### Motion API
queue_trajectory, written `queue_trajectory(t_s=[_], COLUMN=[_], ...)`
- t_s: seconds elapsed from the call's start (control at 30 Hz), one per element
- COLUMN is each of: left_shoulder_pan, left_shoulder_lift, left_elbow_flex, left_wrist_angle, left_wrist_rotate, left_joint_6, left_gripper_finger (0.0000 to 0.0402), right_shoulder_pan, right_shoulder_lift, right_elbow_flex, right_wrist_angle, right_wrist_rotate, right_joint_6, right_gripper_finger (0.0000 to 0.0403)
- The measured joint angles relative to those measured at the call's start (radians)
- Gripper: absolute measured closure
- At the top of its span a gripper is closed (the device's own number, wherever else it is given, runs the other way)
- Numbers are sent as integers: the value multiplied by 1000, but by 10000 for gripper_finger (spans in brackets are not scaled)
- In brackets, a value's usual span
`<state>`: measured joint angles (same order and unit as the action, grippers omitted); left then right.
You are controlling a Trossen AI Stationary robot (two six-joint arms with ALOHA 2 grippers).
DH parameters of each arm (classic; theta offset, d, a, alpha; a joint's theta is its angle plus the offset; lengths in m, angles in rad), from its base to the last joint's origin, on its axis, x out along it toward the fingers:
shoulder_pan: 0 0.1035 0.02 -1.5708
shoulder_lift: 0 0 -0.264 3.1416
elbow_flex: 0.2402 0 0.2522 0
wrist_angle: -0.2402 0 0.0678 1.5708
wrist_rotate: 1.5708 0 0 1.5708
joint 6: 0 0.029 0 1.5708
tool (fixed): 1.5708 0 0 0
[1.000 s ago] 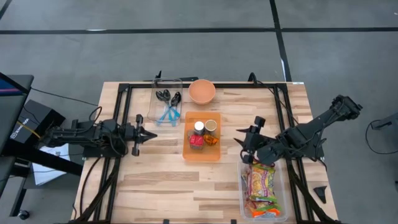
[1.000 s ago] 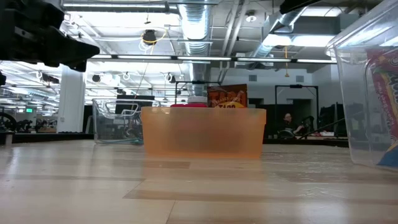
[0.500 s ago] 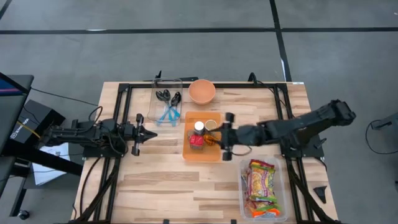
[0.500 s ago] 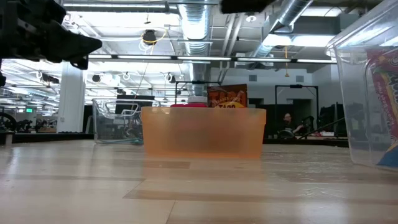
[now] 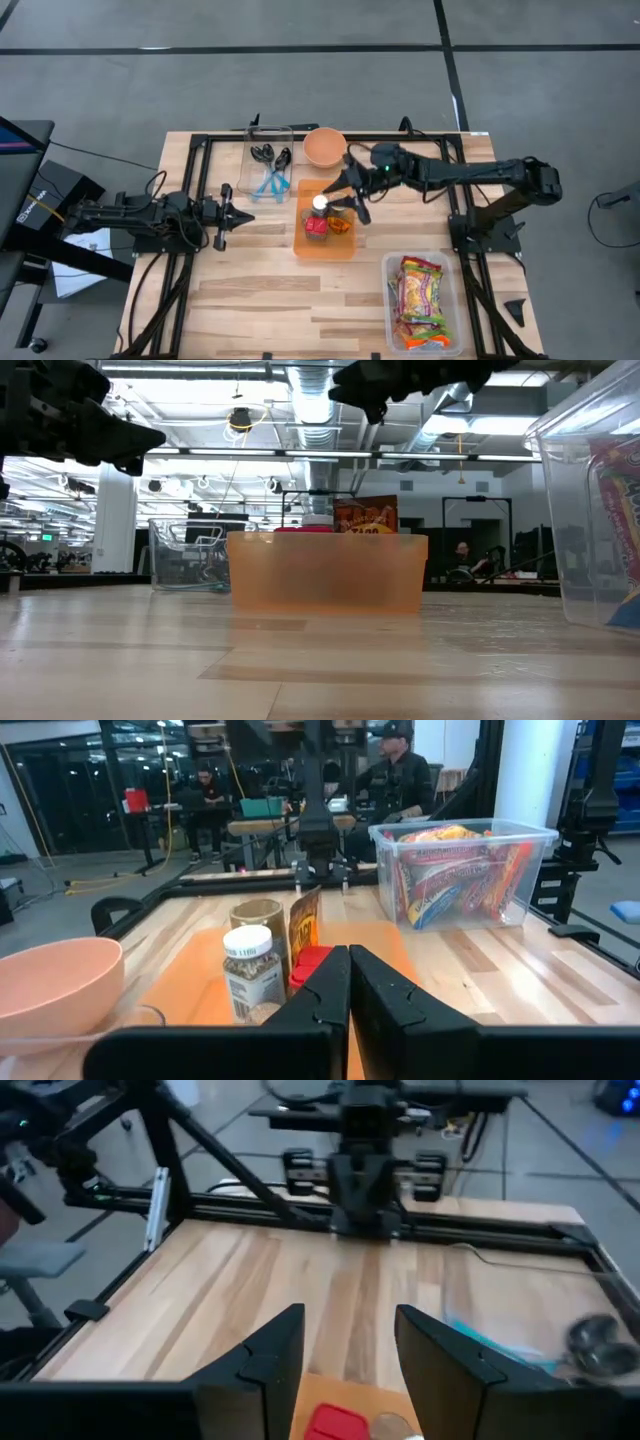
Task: Pick & Place Food Item
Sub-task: Return to Home Position
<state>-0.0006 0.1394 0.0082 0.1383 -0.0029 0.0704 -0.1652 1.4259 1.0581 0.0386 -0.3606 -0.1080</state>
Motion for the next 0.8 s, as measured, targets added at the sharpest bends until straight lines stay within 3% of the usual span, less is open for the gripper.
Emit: queue_trajectory(t_s=[0.27,0.5,0.63,0.8], left_shoulder_pan=[0,0,0,0], left_shoulder_lift=[0,0,0,0], left_elbow_flex=[0,0,0,0], left_wrist_angle=[0,1,1,1], left_wrist_rotate=[0,0,0,-1], left_joint_6=[0,0,0,0], left_gripper_finger=[400,399,400,398], right_shoulder_pan=[-33,-42,-44,-57], right_shoulder_lift=[-2,-53,-171,-442], right_elbow_flex=[0,0,-51,-297], right_wrist_angle=[-20,-85,-98,30], right_wrist_rotate=[-5,97,92,93], right_joint_6=[4,-1,-12,30], right_gripper_finger=[249,249,249,249])
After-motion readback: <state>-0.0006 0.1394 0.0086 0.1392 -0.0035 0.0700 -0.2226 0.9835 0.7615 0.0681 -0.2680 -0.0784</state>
